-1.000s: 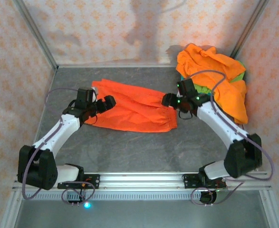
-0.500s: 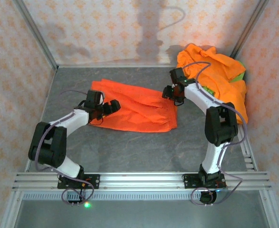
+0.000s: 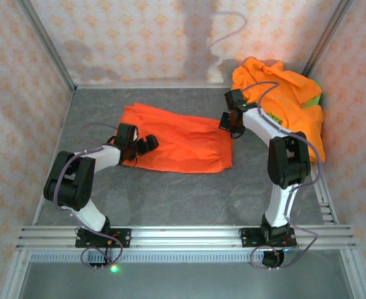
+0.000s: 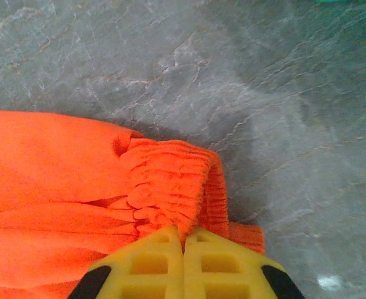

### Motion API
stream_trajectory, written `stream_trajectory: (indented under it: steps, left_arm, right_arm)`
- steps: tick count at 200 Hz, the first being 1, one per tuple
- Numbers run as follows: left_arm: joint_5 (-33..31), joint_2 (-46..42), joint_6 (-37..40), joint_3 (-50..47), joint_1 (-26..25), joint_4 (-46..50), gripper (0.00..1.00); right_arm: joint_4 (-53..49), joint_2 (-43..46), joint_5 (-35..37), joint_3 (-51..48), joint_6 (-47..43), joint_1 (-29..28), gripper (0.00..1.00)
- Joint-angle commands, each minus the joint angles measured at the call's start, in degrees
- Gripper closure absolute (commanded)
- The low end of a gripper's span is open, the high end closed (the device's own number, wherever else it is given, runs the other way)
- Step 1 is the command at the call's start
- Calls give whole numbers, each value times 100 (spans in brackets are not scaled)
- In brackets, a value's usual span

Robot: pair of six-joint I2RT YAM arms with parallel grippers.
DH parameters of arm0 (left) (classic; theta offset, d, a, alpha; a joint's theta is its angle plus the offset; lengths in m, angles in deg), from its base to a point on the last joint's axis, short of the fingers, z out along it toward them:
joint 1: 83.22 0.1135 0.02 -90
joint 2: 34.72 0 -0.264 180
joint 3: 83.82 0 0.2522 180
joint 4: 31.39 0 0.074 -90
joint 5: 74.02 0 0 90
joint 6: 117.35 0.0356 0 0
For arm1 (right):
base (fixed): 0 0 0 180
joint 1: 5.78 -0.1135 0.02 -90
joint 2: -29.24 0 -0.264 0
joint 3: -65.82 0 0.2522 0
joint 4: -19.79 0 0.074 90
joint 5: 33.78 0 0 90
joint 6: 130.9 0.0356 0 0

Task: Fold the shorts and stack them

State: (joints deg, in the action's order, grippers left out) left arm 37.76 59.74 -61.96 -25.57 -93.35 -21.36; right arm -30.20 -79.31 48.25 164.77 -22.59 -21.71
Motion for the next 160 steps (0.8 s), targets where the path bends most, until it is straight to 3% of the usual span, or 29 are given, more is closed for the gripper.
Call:
stream_trajectory:
  steps: [1,51,86,108,125,141,160]
  left_arm:
    - [-419,162,-116,-355,11,373,4]
    - [-411,233,-169,-537,39,264,4]
    - [-354,67,-169,-582,59,265,4]
    - [-190,-208,-269,-552,79,181,3]
    - [-57,-582,-342,-350,115,292,3]
    - [-33,-954,-336,19,161,589,1]
    - [32,-1299,-259,620,265,1012,0]
  right_arm:
    - [-316,474,736,195,-30,55,100]
    - [-372,51,1074,79,11,212,100]
    - [-233,-309,953,-41,97,295,90]
    - [-242,-428,805,-53,104,294,78]
    - [-291,-368,617,-4,41,287,60]
    - [-312,-56,324,-6,23,284,43]
    - [-326,500,57,-88,62,272,31]
